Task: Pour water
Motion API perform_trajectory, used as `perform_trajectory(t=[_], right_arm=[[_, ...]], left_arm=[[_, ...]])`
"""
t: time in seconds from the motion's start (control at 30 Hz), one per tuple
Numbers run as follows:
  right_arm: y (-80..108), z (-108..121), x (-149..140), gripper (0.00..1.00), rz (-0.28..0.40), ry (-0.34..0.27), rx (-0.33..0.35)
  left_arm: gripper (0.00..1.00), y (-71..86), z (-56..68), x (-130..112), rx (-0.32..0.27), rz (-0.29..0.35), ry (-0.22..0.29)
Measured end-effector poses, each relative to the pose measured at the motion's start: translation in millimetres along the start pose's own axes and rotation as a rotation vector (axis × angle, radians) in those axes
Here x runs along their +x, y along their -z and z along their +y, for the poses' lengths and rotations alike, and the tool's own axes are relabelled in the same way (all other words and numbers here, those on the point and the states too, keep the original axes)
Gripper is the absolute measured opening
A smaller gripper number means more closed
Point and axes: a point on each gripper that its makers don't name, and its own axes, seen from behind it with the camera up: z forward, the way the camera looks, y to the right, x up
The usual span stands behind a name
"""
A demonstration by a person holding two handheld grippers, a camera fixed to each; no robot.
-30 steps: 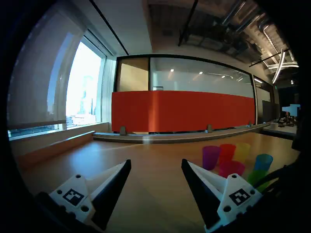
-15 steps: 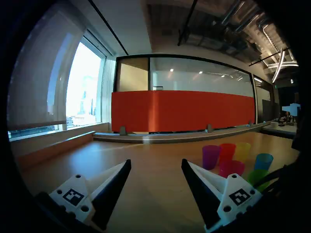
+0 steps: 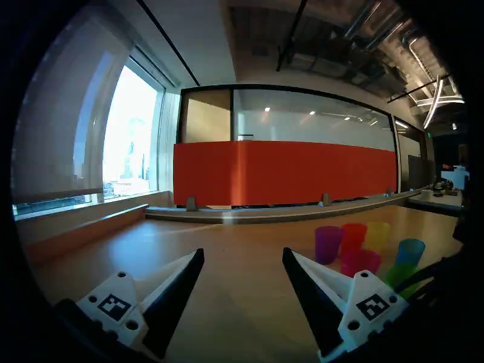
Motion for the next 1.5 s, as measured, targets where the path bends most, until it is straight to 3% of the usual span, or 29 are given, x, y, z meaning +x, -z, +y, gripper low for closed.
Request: perform_trajectory(t=[0.5,1.5], right_arm=[[-4.6,-11.8,-18.5,0.99,0.027,-0.033,0.037],[-24.3,16.5,-71.9,0.99,-0.029,-0.087,-0.016]], left_arm=[[0.96,0.2,-0.2,-0.1,0.000,0.000,0.000],[0.96,-0.2,0.0,-0.5,0.000,0.000,0.000]])
